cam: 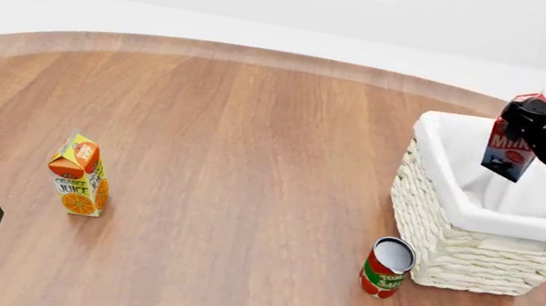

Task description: Pick the milk and place it in the basket.

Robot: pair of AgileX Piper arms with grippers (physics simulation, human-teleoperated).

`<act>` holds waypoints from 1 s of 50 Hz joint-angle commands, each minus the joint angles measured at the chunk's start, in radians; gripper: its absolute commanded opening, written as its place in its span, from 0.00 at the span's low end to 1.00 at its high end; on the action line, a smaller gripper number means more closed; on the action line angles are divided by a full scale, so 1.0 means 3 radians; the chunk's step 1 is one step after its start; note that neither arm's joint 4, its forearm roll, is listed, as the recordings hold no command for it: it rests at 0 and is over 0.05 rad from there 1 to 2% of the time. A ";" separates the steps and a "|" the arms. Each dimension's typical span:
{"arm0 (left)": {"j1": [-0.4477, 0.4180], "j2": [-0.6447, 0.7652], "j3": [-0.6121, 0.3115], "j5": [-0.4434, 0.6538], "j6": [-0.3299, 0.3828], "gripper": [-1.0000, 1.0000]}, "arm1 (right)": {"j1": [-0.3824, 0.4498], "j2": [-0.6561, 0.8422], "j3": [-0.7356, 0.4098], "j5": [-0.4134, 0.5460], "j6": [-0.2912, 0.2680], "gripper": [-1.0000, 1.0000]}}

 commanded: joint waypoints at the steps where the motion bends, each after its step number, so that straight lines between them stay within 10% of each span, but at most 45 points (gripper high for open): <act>1: 0.0000 0.0000 0.0000 0.0000 0.0000 1.00 | -0.0030 0.0093 -0.0052 -0.0094 0.0050 0.00; 50: 0.0000 0.0000 0.0000 0.0000 0.0000 1.00 | -0.0128 0.0800 -0.0202 -0.0336 -0.0065 0.00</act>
